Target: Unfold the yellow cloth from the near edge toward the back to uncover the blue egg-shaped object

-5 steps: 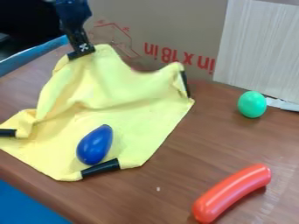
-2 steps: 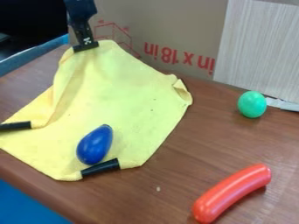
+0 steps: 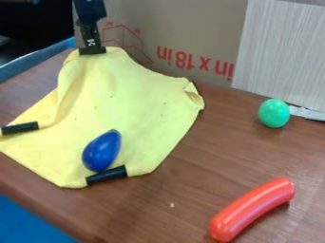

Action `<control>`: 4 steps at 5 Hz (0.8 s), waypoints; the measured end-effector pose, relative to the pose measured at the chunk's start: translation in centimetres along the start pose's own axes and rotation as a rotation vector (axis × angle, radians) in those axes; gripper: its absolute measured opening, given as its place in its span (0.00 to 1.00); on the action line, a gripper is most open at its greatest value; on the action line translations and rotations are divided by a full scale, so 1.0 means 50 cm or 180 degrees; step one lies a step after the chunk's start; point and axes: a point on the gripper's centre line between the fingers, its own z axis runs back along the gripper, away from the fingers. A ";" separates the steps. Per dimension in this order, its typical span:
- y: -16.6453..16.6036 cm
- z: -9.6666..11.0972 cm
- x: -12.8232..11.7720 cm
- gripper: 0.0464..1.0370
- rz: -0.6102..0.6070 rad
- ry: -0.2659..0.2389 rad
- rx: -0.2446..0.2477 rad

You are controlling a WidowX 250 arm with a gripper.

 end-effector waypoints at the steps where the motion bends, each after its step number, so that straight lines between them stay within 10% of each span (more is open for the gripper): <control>1: 0.008 -0.019 -0.009 0.16 -0.0022 0.0145 -0.0269; 4: -0.009 -0.028 -0.010 0.95 -0.0103 0.0049 -0.0469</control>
